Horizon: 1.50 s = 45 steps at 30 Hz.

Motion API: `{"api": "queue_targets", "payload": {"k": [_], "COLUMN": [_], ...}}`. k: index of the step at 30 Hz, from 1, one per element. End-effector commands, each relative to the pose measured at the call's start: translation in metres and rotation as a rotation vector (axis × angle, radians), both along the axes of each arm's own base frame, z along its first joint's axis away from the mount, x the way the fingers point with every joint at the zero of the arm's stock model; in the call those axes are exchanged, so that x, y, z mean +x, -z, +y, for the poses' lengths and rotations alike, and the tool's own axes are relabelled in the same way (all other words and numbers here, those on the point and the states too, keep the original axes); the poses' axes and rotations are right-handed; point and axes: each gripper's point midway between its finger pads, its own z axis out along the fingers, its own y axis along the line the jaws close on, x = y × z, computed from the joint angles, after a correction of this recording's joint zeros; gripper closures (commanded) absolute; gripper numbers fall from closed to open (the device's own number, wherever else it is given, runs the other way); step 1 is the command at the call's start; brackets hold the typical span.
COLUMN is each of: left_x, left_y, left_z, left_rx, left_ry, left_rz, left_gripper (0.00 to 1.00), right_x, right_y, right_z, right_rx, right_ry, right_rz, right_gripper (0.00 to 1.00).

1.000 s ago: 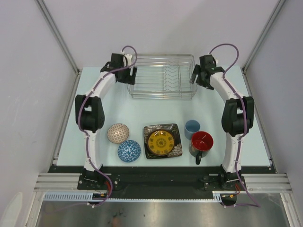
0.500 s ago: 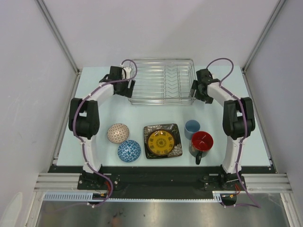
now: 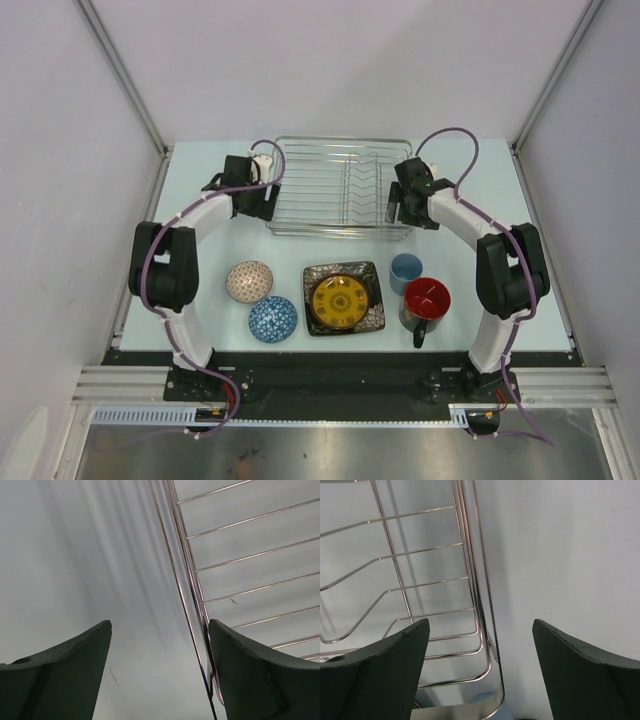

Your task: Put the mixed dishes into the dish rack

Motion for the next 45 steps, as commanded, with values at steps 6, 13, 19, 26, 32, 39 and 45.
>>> {"api": "queue_targets", "payload": {"k": [6,13,19,26,32,39,45], "left_x": [-0.021,-0.024,-0.028,-0.044,-0.051,-0.093,-0.173], "left_y": [-0.024,-0.039,-0.061,-0.094,-0.089,-0.105,-0.069], "left_z": [0.002,0.002,-0.001,0.005,0.021,0.08,0.11], "left_rx": [-0.006,-0.021,-0.047,-0.042,-0.017,-0.036,0.0], "left_ry": [0.011,0.012,0.003,0.015,-0.017,0.004,0.1], "left_rz": [-0.037,-0.051,-0.08,-0.141,-0.129,-0.059,0.051], "left_gripper": [0.17,0.17,0.17,0.17,0.18,0.17,0.16], "right_x": [0.009,0.016,0.027,0.038,0.034,-0.033,-0.073], "right_y": [-0.032,-0.037,-0.052,-0.118,-0.177,-0.209,-0.153], "right_z": [-0.013,-0.015,-0.021,-0.018,0.019,0.196,0.287], "right_rx": [0.008,0.014,0.048,0.048,0.073,0.398,0.411], "right_ry": [0.034,0.032,0.047,0.055,-0.031,-0.603,-0.855], "right_rz": [-0.094,-0.124,-0.165,-0.33,-0.427,-0.396,-0.28], "right_gripper": [0.07,0.08,0.07,0.06,0.09,0.19,0.21]}}
